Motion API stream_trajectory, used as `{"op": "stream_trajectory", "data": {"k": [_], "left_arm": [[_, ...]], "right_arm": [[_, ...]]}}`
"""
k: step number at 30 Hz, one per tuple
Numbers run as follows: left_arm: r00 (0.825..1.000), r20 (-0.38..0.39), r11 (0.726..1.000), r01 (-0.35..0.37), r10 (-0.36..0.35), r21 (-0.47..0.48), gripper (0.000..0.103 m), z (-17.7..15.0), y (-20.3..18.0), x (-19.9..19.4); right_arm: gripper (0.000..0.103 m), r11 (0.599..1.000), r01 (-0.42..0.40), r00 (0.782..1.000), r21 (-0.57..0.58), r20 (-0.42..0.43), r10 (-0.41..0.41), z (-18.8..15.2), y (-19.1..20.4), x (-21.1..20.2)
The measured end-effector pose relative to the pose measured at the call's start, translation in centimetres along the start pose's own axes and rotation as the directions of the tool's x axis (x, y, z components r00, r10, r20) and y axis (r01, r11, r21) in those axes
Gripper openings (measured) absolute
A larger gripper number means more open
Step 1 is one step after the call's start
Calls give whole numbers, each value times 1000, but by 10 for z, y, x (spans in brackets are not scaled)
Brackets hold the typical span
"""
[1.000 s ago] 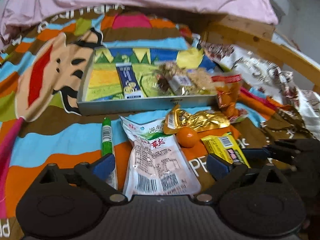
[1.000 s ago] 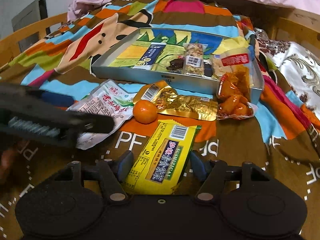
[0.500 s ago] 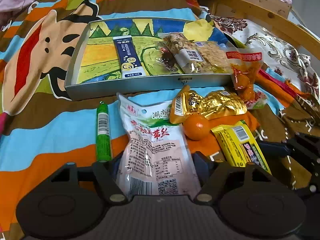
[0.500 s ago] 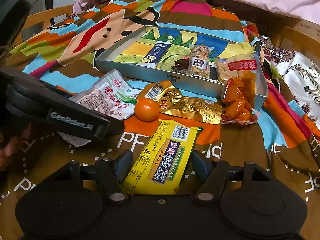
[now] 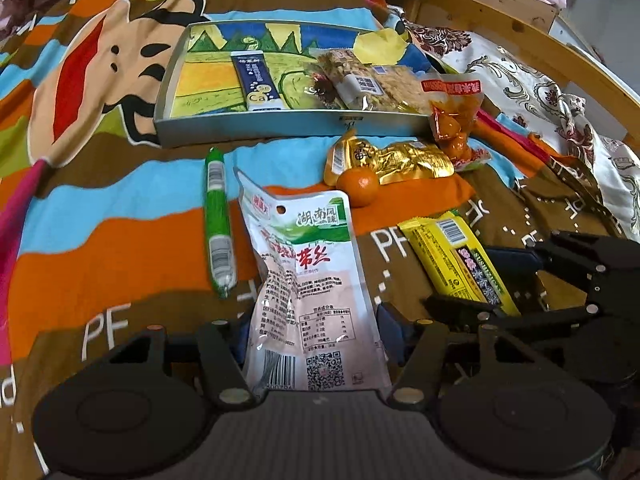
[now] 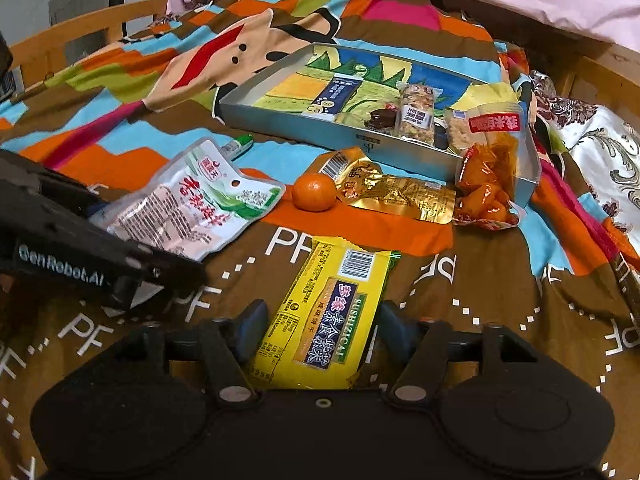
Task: Organize snacks
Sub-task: 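Grasp the white spicy-strip packet with left tool while right tool grasps yellow packet, then lift both held packets and carry them over the tin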
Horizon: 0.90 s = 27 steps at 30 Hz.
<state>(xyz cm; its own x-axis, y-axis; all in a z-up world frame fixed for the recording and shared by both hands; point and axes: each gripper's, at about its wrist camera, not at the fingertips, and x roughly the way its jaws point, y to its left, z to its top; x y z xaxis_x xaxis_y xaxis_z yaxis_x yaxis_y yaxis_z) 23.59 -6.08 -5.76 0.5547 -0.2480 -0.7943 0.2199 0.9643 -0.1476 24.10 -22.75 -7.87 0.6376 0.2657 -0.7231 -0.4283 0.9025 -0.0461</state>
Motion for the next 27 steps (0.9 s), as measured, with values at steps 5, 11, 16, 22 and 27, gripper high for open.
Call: {"op": "stream_trajectory", "data": {"k": [5,11,16,22,27], "left_arm": [[1000,22,999,-5,6,-41,76,3,5,4],[999,28,999,-32,33,-22,81,6,0,15],[996,45,996,-80,79,41,70,0,-9,13],[994,68,996,-87,84,33,62,-15,-15,-1],[994,90,998,-70,70,2,60,-35,-22,-18]], "right_arm": [[84,1000,11,1000,-16,0,-11,-2,7,5],[82,1000,31,999,-4,9,-31,-2,10,8],[60,999,36,999,-1,11,-35,-2,7,3],[57,994,46,999,-102,-1,-46,-9,16,-8],[57,968,106,994,-226,42,-99,-19,33,-20]]}}
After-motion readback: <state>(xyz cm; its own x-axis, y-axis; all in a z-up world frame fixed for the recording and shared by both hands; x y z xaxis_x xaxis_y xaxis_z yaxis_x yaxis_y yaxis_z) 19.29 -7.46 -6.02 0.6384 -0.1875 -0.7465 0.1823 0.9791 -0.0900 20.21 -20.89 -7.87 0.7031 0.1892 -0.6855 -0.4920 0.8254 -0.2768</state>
